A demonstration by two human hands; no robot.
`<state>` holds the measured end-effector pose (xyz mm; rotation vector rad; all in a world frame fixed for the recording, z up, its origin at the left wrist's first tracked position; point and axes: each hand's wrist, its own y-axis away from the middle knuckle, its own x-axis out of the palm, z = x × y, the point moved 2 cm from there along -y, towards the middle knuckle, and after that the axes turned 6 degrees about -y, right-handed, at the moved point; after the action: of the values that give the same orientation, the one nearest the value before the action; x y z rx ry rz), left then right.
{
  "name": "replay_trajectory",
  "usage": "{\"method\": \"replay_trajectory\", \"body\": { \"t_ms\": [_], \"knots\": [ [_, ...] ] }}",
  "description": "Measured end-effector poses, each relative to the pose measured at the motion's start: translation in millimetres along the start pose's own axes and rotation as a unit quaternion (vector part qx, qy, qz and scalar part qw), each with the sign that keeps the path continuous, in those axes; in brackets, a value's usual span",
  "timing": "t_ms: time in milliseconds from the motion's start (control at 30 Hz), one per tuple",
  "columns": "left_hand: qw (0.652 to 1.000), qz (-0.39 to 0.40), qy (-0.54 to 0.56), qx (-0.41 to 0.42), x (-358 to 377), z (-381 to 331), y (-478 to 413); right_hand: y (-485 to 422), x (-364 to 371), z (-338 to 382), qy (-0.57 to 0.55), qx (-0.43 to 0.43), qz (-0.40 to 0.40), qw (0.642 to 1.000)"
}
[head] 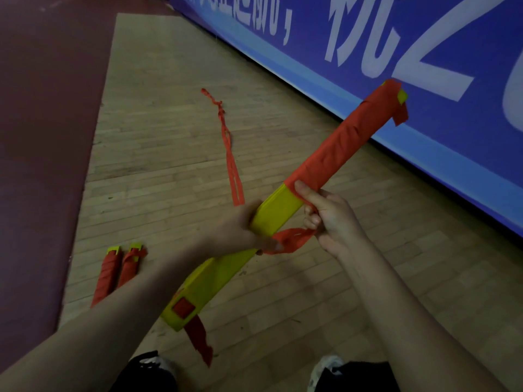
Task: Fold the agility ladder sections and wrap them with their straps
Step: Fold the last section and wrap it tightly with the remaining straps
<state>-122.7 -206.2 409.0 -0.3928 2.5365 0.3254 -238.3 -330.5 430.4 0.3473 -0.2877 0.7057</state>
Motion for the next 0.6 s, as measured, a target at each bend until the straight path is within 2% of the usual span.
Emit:
{"method": "replay_trajectory", "body": {
  "t_ms": [67,200,367,500,600],
  "knots": [
    [0.993,-0.078,-0.091,0.005,6.3,9.2,-3.1,0.0,0.6,-0.3,0.005,0.000,0.000,1.000],
    [0.979,-0.162,-0.115,0.038,7.2,11.4,-6.2,-0.5,2.4,2.2,0.006,-0.005,-0.002,1.000],
    [0.957,-0.197,-0.212,0.003,2.2,21.3,-11.8,-0.3,-0.3,2.2,0.089,-0.014,-0.015,0.996],
    [0.950,-0.192,-0.244,-0.007,2.1,32.9,-14.9,2.7,-4.9,3.1,0.206,0.021,0.035,0.978],
    [0.945,-0.185,-0.268,-0.018,3.4,37.3,-16.8,7.1,-4.5,5.9,0.176,0.009,0.057,0.983]
  ]
}}
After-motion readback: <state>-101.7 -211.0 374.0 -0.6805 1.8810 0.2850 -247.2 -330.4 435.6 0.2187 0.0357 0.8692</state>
